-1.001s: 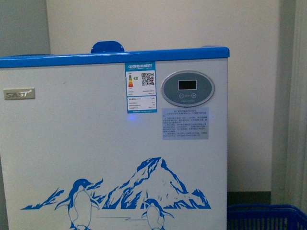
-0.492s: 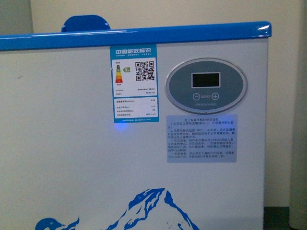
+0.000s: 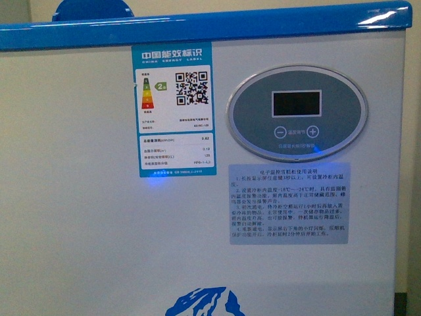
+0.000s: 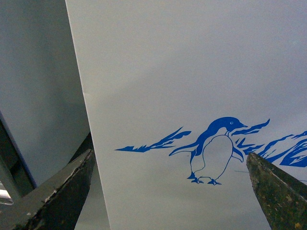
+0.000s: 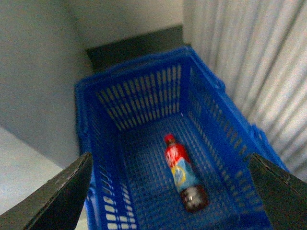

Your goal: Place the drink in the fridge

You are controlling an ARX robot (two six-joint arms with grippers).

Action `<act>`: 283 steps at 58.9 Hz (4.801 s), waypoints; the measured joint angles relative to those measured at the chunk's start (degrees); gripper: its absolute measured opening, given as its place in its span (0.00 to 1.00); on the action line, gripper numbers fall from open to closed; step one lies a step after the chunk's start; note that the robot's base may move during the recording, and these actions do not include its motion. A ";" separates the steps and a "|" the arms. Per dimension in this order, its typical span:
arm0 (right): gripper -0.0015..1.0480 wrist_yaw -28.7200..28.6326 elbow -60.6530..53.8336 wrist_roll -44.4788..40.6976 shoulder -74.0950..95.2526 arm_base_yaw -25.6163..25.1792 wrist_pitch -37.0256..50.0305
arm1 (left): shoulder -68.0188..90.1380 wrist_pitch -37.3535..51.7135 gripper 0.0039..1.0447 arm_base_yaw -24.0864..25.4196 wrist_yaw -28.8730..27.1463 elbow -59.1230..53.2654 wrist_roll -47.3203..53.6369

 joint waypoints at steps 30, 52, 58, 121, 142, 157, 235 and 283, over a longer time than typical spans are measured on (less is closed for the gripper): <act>0.93 -9.27 26.32 -7.61 92.65 -11.39 43.67 | 0.00 0.00 0.92 0.00 0.00 0.00 0.00; 0.93 -8.44 47.19 -7.37 127.95 -10.93 49.29 | 0.00 0.00 0.92 0.00 -0.02 0.00 0.00; 0.93 -8.66 50.90 -8.17 131.71 -11.39 48.98 | 0.00 0.00 0.92 0.00 -0.02 0.00 0.00; 0.67 -10.27 75.14 -9.68 151.95 -11.17 37.35 | 0.00 0.00 0.92 0.00 -0.02 0.00 0.00; 0.38 -11.61 60.54 -8.57 134.94 -13.16 37.22 | 0.00 0.00 0.92 0.00 0.00 0.00 0.00; 0.38 -15.82 49.68 -7.50 98.07 -10.67 32.52 | 0.00 0.00 0.92 0.00 -0.02 0.00 0.00; 0.38 18.86 9.55 -3.48 -5.57 16.39 13.05 | 0.00 0.00 0.92 0.00 -0.02 0.00 0.00; 0.38 18.62 9.42 -3.67 -6.16 16.39 13.22 | 0.00 0.00 0.92 0.00 -0.02 0.00 0.00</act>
